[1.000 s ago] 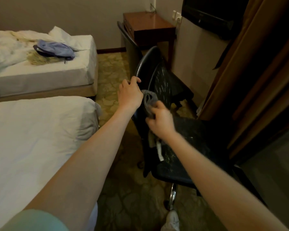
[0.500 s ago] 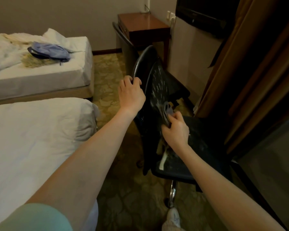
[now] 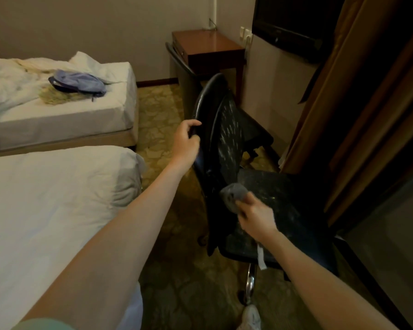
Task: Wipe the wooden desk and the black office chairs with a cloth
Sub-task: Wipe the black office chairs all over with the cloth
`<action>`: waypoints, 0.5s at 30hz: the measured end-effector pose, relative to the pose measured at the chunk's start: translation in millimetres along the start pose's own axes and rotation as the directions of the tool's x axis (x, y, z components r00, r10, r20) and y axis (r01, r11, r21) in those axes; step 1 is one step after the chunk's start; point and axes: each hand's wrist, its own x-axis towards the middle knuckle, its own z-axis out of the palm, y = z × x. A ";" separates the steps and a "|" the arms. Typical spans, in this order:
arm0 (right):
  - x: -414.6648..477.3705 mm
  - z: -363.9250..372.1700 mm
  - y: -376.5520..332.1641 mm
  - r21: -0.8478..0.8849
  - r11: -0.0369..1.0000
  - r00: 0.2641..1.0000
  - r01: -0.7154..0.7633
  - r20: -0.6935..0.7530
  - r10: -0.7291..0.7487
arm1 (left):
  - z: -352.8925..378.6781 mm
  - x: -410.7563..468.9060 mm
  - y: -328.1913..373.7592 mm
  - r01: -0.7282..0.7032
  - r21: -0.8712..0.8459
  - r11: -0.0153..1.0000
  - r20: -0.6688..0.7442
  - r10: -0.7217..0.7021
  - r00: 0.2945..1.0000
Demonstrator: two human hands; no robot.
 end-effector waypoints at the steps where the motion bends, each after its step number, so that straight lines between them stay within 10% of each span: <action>1: 5.0 -7.8 -0.4 0.063 0.992 0.993 -0.110 -0.040 0.112 | -3.6 1.1 2.0 0.052 -0.118 0.992 -0.053 -0.058 0.997; 7: 87.1 -55.7 -43.5 0.355 0.902 0.908 -0.244 -0.243 0.341 | -14.0 2.8 3.7 0.134 -0.141 0.981 -0.252 -0.166 0.953; 15: 135.4 -61.8 -85.2 0.442 0.880 0.943 -0.172 -0.185 0.277 | -30.0 4.3 -3.2 0.441 -0.215 0.871 -0.007 -0.453 0.892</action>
